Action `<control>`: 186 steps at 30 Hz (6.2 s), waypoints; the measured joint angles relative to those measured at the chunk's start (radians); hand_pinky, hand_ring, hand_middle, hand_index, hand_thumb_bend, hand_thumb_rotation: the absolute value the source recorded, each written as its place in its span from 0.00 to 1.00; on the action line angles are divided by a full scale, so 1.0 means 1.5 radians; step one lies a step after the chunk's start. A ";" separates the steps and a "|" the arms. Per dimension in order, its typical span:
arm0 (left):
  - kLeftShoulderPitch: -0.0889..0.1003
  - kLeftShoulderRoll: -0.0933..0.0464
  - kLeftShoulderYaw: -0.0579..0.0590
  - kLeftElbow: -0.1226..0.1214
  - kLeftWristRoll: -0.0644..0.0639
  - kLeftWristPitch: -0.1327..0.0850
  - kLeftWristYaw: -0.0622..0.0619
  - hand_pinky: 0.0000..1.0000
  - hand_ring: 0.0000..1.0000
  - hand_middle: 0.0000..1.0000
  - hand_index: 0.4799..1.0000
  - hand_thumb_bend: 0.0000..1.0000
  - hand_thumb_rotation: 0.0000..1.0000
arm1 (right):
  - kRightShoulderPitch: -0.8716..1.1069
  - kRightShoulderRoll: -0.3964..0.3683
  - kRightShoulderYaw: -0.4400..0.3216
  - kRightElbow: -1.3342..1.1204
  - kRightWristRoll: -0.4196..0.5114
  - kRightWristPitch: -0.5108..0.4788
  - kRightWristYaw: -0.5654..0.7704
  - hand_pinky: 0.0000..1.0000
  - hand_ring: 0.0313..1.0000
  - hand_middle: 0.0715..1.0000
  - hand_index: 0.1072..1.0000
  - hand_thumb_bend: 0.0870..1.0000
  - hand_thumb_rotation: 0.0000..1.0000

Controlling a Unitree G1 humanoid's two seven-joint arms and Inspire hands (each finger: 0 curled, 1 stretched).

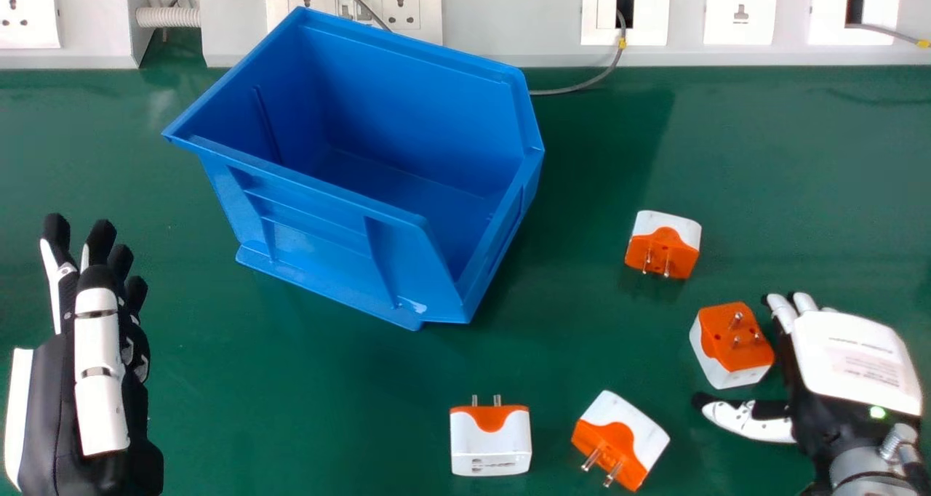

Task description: Pick all objects and put in blue box

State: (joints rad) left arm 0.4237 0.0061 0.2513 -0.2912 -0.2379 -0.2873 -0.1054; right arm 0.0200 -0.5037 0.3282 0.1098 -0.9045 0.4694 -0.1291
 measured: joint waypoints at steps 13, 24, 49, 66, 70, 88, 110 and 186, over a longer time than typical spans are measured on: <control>0.008 0.000 0.000 -0.002 -0.006 0.001 -0.002 1.00 1.00 1.00 1.00 0.23 1.00 | -0.052 -0.002 -0.004 0.060 0.002 -0.014 0.007 0.82 0.90 0.92 0.89 0.68 0.57; 0.014 0.001 -0.001 -0.008 -0.008 0.006 -0.003 1.00 1.00 1.00 1.00 0.22 1.00 | -0.079 0.012 -0.002 0.067 0.006 0.003 0.048 0.83 0.90 0.93 0.90 0.69 0.60; 0.010 0.000 -0.006 -0.009 -0.005 0.007 0.000 1.00 1.00 1.00 0.99 0.22 1.00 | -0.084 -0.012 0.022 0.026 -0.009 0.000 0.116 0.80 0.89 0.91 0.88 0.66 0.62; 0.012 0.000 -0.007 -0.010 0.000 0.011 0.001 1.00 1.00 1.00 0.99 0.22 1.00 | -0.116 -0.012 0.009 0.061 0.026 -0.049 0.123 0.57 0.64 0.69 0.70 0.58 0.37; 0.007 0.001 -0.006 -0.011 -0.005 0.013 -0.001 1.00 1.00 1.00 0.99 0.22 1.00 | -0.148 -0.013 0.003 0.115 0.045 -0.094 0.117 0.52 0.60 0.65 0.65 0.55 0.32; 0.012 0.004 0.002 -0.028 -0.006 0.025 -0.002 1.00 1.00 1.00 0.99 0.23 1.00 | -0.335 0.007 0.069 0.274 0.044 -0.055 0.187 0.35 0.44 0.52 0.46 0.46 0.14; 0.017 0.004 0.001 -0.037 -0.005 0.040 -0.002 1.00 1.00 1.00 0.98 0.22 1.00 | -0.232 -0.040 0.043 0.120 0.052 -0.077 0.183 0.28 0.37 0.43 0.46 0.46 0.01; 0.022 0.006 0.001 -0.036 -0.006 0.053 -0.003 1.00 1.00 1.00 0.97 0.22 1.00 | -0.565 0.147 0.213 0.581 -0.104 0.073 0.363 0.63 0.72 0.80 0.81 0.75 0.54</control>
State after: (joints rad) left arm 0.4567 0.0149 0.2528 -0.3458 -0.2464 -0.2085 -0.1098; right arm -0.8278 -0.2832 0.6480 0.9812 -1.0608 0.5786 0.4154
